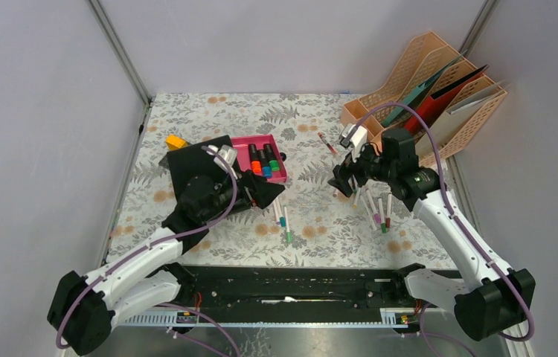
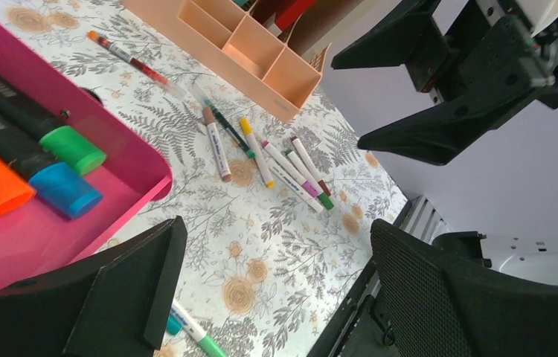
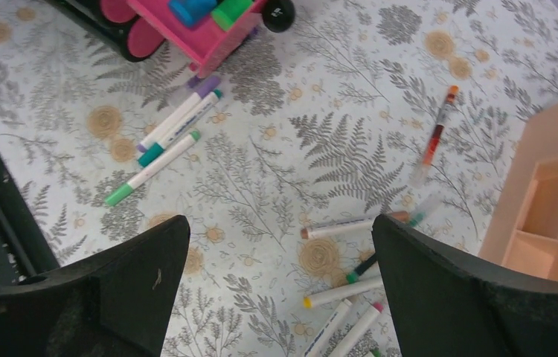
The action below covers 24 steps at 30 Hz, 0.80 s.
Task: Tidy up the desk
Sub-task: Close the drawer in the storage box.
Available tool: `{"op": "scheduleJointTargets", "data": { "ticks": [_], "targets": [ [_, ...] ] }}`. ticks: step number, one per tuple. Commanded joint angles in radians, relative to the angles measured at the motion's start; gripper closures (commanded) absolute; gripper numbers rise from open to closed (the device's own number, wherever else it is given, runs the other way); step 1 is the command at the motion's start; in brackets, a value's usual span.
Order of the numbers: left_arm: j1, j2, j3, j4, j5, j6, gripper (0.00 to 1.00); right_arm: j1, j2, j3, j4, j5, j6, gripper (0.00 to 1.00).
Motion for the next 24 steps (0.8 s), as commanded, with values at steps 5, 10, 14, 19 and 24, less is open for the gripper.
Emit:
{"op": "scheduleJointTargets", "data": {
  "ticks": [5, 10, 14, 19, 24],
  "targets": [
    [0.003, 0.174, 0.161, 0.098, 0.078, -0.027, 0.01, -0.069, 0.015, -0.023, 0.087, 0.184, 0.012, 0.0],
    [-0.004, 0.287, 0.244, 0.097, 0.087, -0.029, 0.01, -0.105, 0.015, -0.029, 0.097, 0.197, 0.024, 0.0],
    [-0.021, 0.378, 0.316, 0.088, 0.081, -0.026, 0.01, -0.12, 0.023, -0.034, 0.102, 0.211, 0.026, 0.0],
    [-0.067, 0.466, 0.425, 0.017, 0.017, 0.03, 0.01, -0.132, 0.029, -0.036, 0.102, 0.209, 0.026, 0.0],
    [-0.098, 0.55, 0.507, -0.052, -0.083, 0.078, 0.01, -0.144, 0.029, -0.037, 0.104, 0.22, 0.024, 0.0]
  ]
}}
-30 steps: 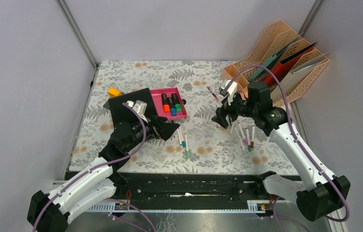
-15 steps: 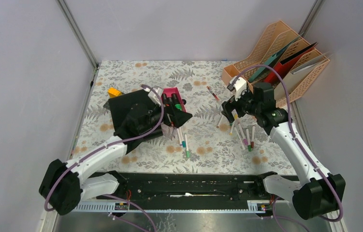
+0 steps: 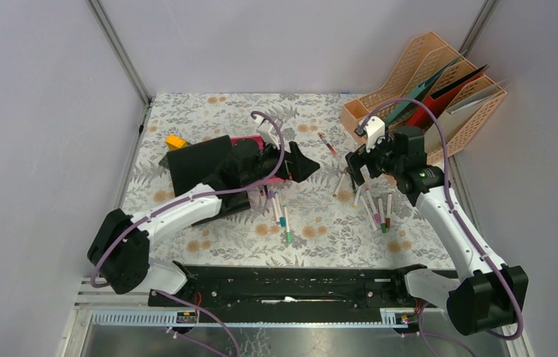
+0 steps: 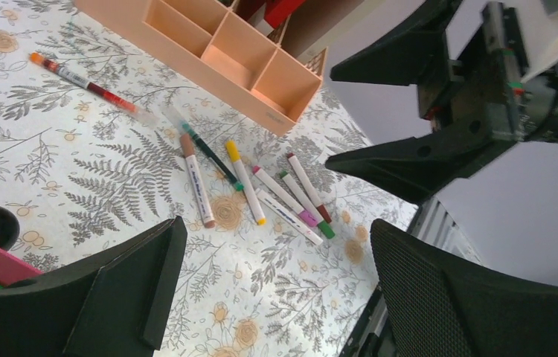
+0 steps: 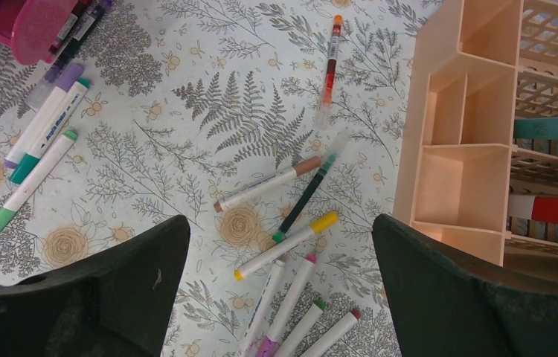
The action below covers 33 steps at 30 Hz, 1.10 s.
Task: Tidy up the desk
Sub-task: Close the drawer in the storage box.
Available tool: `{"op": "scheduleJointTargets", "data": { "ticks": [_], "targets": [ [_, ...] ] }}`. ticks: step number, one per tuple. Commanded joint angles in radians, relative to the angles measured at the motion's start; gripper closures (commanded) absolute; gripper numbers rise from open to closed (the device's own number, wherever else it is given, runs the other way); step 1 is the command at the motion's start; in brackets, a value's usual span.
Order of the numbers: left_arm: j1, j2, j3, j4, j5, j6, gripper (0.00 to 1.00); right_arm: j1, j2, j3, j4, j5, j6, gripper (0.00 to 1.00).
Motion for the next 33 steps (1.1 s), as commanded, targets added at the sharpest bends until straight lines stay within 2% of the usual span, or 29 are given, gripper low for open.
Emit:
{"op": "scheduleJointTargets", "data": {
  "ticks": [1, 19, 25, 30, 33],
  "targets": [
    [-0.025, 0.066, 0.107, -0.05, -0.118, 0.06, 0.01, -0.016, -0.002, 0.001, 0.035, 0.021, 0.007, 0.0],
    [-0.13, 0.317, 0.391, -0.323, -0.561, 0.117, 0.01, -0.06, -0.008, 0.005, 0.036, 0.036, 0.024, 0.0],
    [-0.181, 0.468, 0.573, -0.517, -0.723, 0.105, 0.01, -0.073, -0.018, 0.006, 0.041, 0.045, 0.031, 0.0],
    [-0.214, 0.557, 0.655, -0.604, -0.867, 0.101, 0.01, -0.083, -0.024, 0.003, 0.049, 0.06, 0.037, 0.0],
    [-0.223, 0.589, 0.666, -0.614, -0.905, 0.104, 0.06, -0.087, -0.028, 0.0, 0.055, 0.069, 0.041, 0.0]
  ]
}}
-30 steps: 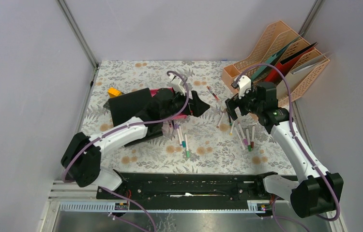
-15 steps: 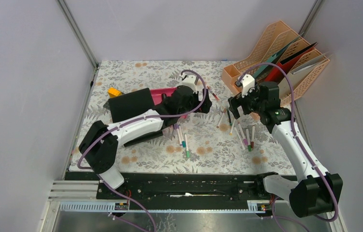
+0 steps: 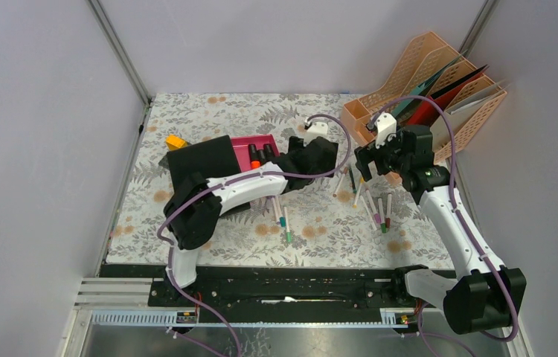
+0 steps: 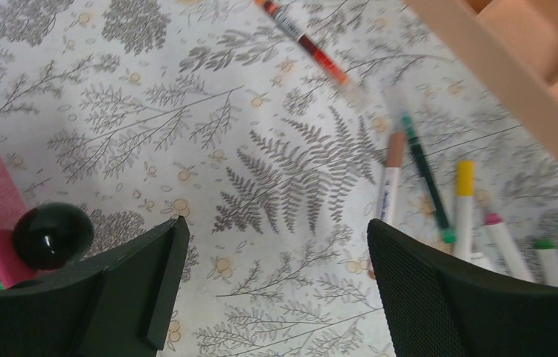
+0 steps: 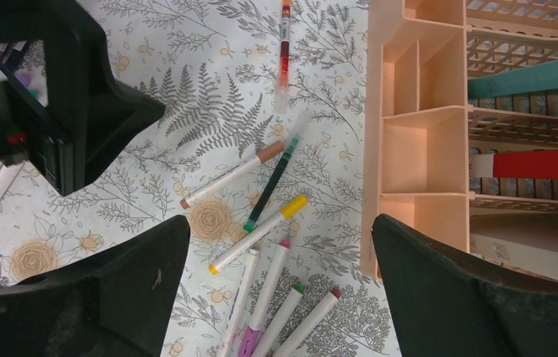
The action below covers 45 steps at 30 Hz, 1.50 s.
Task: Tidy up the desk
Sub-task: Close the drawer in the storage box.
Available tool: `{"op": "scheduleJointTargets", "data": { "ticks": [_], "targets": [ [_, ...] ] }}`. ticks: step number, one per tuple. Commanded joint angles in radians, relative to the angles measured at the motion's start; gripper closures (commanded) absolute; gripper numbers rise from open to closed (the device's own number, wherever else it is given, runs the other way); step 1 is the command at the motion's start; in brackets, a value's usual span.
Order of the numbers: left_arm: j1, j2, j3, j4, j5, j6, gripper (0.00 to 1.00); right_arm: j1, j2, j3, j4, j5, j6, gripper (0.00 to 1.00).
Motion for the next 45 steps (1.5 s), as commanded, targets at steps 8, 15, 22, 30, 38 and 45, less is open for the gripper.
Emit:
{"op": "scheduleJointTargets", "data": {
  "ticks": [8, 15, 22, 30, 38, 45],
  "targets": [
    [-0.024, 0.102, 0.073, -0.103, -0.217, 0.035, 0.23, -0.017, -0.026, -0.001, 0.061, 0.032, 0.024, 0.0],
    [-0.047, 0.18, 0.101, -0.149, -0.374, 0.082, 0.31, -0.016, -0.025, -0.003, 0.063, 0.025, 0.028, 0.0],
    [-0.047, 0.219, 0.101, -0.156, -0.457, 0.132, 0.35, -0.017, -0.025, -0.005, 0.064, 0.018, 0.028, 0.0],
    [-0.041, 0.197, 0.088, -0.154, -0.552, 0.176, 0.36, -0.018, -0.029, -0.005, 0.065, 0.014, 0.028, 0.0],
    [-0.003, 0.146, 0.047, -0.153, -0.631, 0.203, 0.35, -0.018, -0.032, -0.004, 0.065, 0.014, 0.028, 0.0],
    [0.035, 0.113, 0.022, -0.152, -0.699, 0.232, 0.31, -0.02, -0.03, -0.006, 0.065, 0.01, 0.03, 0.0]
  ]
}}
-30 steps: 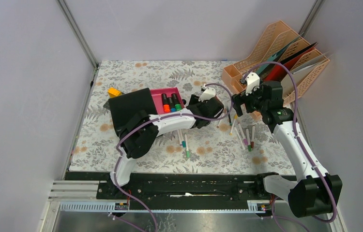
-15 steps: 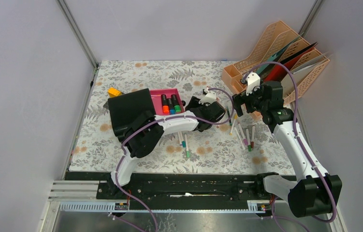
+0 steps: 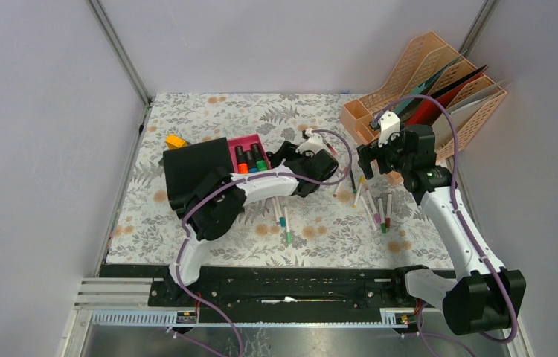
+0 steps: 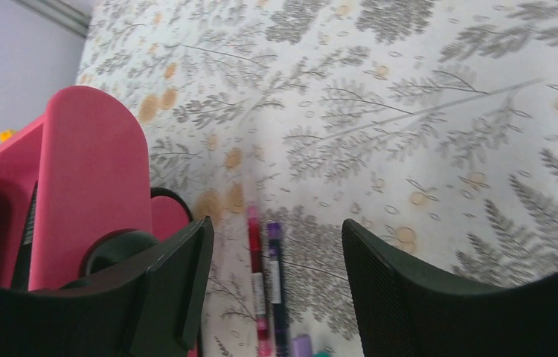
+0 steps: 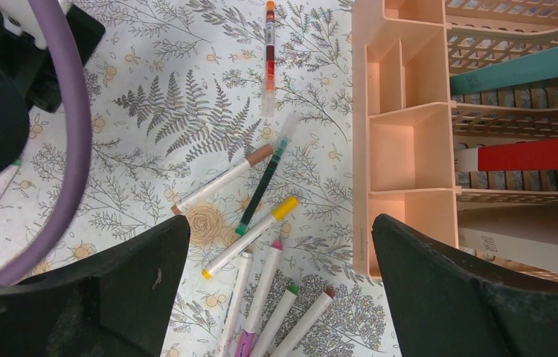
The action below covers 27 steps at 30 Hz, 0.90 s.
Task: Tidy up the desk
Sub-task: Close the drawer in the storage box.
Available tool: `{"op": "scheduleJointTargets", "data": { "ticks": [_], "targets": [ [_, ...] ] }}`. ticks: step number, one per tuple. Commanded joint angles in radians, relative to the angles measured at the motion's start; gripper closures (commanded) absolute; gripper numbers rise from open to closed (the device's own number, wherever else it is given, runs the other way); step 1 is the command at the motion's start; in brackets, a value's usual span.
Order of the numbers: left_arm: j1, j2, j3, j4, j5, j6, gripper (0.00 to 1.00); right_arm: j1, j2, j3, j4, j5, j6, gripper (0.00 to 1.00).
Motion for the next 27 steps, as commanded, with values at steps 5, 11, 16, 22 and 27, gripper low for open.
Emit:
{"op": "scheduleJointTargets", "data": {
  "ticks": [5, 11, 16, 22, 27],
  "targets": [
    [0.062, -0.121, -0.051, -0.013, -0.138, 0.024, 0.24, -0.008, -0.022, -0.001, 0.043, -0.012, 0.011, 0.0],
    [0.1, -0.181, -0.121, -0.015, -0.124, -0.009, 0.21, -0.009, -0.02, 0.0, 0.043, -0.017, 0.011, 0.0],
    [0.11, -0.236, -0.16, -0.018, -0.123, -0.021, 0.13, -0.01, -0.018, -0.002, 0.043, -0.025, 0.011, 0.0],
    [0.131, -0.278, -0.185, -0.071, -0.103, -0.075, 0.1, -0.012, -0.018, -0.002, 0.043, -0.031, 0.012, 0.0],
    [0.124, -0.357, -0.175, -0.093, 0.142, -0.06, 0.08, -0.012, -0.01, -0.004, 0.043, -0.04, 0.014, 0.0]
  ]
}}
